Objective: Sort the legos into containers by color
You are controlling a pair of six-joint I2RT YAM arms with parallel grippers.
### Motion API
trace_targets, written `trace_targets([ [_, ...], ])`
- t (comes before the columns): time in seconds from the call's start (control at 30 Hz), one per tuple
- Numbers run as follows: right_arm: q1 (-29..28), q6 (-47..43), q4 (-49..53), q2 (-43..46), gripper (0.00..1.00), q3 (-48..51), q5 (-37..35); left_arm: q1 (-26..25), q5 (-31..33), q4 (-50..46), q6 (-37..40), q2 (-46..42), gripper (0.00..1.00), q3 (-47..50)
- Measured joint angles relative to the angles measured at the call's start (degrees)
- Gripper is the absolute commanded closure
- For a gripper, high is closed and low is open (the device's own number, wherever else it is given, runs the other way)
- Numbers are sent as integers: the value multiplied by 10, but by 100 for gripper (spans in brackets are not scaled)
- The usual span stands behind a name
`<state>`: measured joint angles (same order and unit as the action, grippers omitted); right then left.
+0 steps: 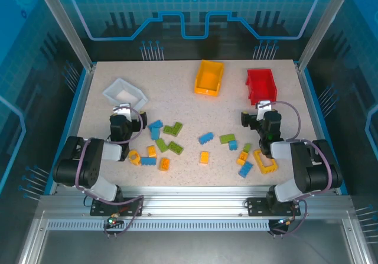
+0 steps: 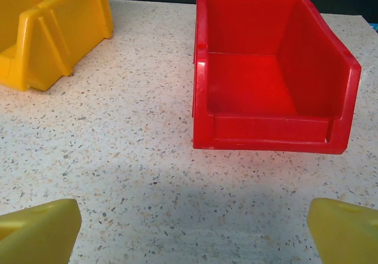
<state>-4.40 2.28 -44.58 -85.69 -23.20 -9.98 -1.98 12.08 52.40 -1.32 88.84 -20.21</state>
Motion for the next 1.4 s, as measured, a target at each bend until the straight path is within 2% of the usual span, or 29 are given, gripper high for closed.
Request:
trace_targets([
  [0.6,0,0,1,0,0,0,2,0,0,8,0,-3,1,4],
  [0.73,0,0,68,60,0,-2,-6,-27,31,-13,16,-86,1,36],
  [0.9,-33,3,200,264,0,-43,-62,-122,89,-172,27,-322,1,-3],
  [1.03,-101,35,319,402,0,-156,-95,-195,154,-375,-15,-443,1,-139],
  [1.13,-136,122,438,444,0,-261,-93,-207,168,-568,-121,-472,1,-273],
  [1.27,-134,245,611,455,4,-361,-70,-191,147,-735,-242,-492,1,-337],
  [1.4,-137,295,770,437,12,-392,-38,-176,132,-913,-339,-430,4,-387],
])
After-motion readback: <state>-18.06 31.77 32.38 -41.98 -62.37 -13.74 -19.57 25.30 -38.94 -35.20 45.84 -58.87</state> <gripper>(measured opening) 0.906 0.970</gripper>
